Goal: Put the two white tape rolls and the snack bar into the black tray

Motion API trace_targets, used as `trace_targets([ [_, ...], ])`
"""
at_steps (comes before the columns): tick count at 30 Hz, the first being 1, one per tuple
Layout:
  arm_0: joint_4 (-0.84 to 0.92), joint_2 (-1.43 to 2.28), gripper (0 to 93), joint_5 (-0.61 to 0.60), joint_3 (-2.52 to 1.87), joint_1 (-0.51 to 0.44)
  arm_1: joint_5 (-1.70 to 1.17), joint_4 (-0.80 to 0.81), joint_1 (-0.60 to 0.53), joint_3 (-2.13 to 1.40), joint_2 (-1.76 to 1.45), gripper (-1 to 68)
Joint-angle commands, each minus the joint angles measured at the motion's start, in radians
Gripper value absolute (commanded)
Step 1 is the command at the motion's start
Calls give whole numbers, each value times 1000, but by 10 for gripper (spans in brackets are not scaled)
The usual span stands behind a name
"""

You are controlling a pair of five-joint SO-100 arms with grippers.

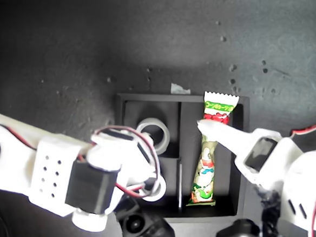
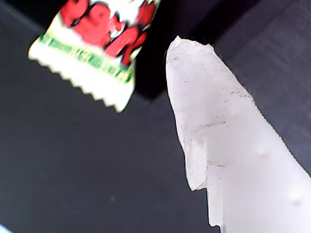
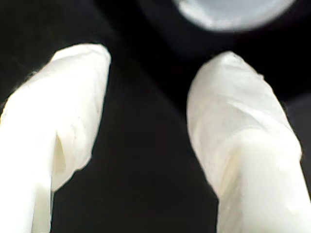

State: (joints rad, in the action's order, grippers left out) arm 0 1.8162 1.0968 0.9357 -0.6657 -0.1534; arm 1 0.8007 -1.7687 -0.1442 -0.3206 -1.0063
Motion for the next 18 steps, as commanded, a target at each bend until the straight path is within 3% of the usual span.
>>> trace_targets([
  [1,18,439,64,54,-357,104,202,-34,11,-71,-199,105],
  [5,-37,911,11,120,-811,181,520,-31,-18,-411,-580,-1],
  [7,-150,1183,1,143,-1071,172,630,-9,-12,-676,-808,-3],
  [12,-382,1810,1,244,-1687,100,687,407,35,-1663,-1577,-5],
  [18,-512,2085,1,360,-2106,-12,686,541,84,-2375,-2189,-6],
])
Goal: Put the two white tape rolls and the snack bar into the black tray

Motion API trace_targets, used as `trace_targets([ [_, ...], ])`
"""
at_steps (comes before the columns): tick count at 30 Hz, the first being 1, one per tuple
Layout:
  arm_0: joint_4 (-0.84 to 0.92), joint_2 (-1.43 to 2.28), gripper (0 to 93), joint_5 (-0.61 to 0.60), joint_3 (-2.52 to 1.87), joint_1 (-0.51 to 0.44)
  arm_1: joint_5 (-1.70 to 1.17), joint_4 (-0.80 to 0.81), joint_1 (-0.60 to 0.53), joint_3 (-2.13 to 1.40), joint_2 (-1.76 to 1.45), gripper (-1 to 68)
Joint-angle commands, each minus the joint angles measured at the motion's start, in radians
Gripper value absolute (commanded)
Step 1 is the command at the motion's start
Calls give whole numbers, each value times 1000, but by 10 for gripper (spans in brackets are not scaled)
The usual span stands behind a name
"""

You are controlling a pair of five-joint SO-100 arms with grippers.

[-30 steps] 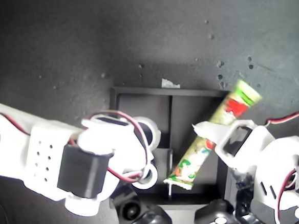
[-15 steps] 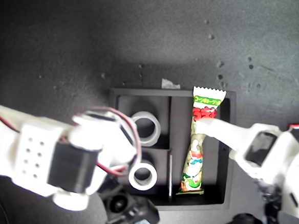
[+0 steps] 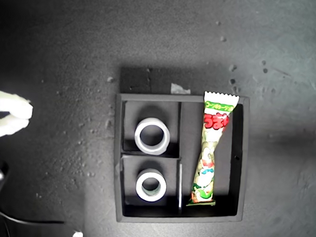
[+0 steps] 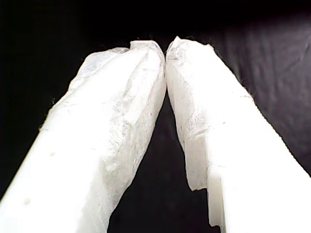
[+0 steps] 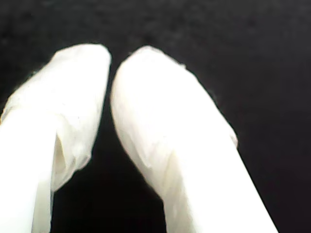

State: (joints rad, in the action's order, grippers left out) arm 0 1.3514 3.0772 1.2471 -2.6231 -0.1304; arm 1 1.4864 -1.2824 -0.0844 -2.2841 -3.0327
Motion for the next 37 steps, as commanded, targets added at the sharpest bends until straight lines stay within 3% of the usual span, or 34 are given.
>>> trace_targets([
  [1,-48,146,1,58,-190,-43,-14,60,28,-482,-230,-6],
  [10,-75,308,1,54,-434,-60,-140,213,84,-841,-316,-3],
  [15,-87,307,3,97,-515,-67,-196,80,86,-841,-314,-1],
  [18,-63,307,3,37,-515,-61,-201,-57,95,-841,-318,-1],
  [20,-6,308,3,-29,-515,-25,-344,-58,98,-841,-318,-1],
  [24,40,308,4,69,-515,-12,-348,-58,83,-841,-318,-1],
  [37,40,308,4,72,-515,-12,-348,-58,81,-841,-318,-1],
])
